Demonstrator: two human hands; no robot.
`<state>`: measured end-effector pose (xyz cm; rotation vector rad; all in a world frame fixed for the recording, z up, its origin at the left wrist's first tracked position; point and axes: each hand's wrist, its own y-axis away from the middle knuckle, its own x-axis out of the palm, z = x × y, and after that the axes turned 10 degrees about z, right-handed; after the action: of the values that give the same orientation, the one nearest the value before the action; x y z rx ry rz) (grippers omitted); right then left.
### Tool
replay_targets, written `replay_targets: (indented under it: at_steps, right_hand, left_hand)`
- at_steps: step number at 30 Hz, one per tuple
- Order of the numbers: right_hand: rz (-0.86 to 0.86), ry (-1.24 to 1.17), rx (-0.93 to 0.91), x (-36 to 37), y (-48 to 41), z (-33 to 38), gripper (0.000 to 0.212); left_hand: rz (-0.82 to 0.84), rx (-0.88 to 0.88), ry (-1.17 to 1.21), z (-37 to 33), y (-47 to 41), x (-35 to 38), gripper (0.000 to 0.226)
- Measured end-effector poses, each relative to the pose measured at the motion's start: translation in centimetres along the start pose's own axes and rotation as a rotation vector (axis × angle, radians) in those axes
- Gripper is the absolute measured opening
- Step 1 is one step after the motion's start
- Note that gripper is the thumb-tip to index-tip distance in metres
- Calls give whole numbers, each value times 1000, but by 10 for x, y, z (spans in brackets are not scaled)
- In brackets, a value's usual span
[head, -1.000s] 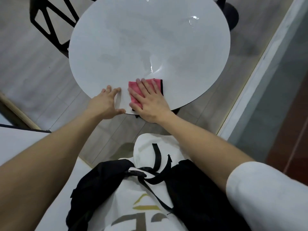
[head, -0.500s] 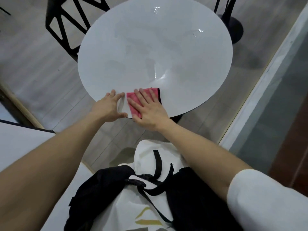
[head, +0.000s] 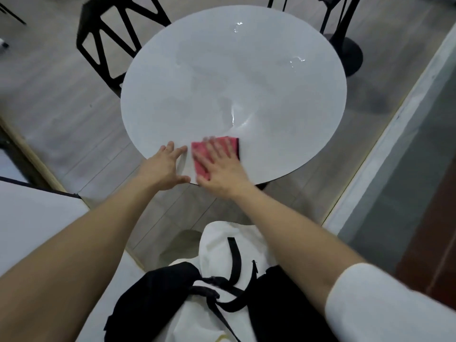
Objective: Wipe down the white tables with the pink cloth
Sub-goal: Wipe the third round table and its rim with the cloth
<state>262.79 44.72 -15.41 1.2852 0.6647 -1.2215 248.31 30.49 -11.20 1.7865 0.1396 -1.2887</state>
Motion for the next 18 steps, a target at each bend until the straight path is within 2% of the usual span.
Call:
replay_targets:
  at_steps: [2,4,5,9,11,12,13,16,18]
  right_hand:
    - [13,33,-100,1,4,-1,79]
    - [-41,34,-113,2,14,-48,76]
    - [-76,26,-44,-1,22,-82,78]
    - [-97,-81,444,-24,58,-207,95]
    - [-111,-98,585,-26,48,-196,97]
    - [-112,-107,591,-24,36,-172,95]
    - [-97,-104,534,-20,25,-140,92]
    - [-18,-41,176,-4,-1,-40,90]
    - [16,-1,68,-2,-6,-7,92]
  left_hand:
    - [-9,-10,0,-2,-1,0,109]
    - [-19,-26,-7,-2,-1,0,109]
    - [-16,-29,-12,-2,-1,0,109]
    - [7,-39,20,-1,0,4,111]
    - [14,-52,38,-1,-1,2,112]
    - [23,-53,47,-1,-1,2,112]
    - [31,-55,53,-1,0,1,112]
    - [51,-74,41,-2,2,-1,113]
    - [44,-83,33,-4,2,-3,114]
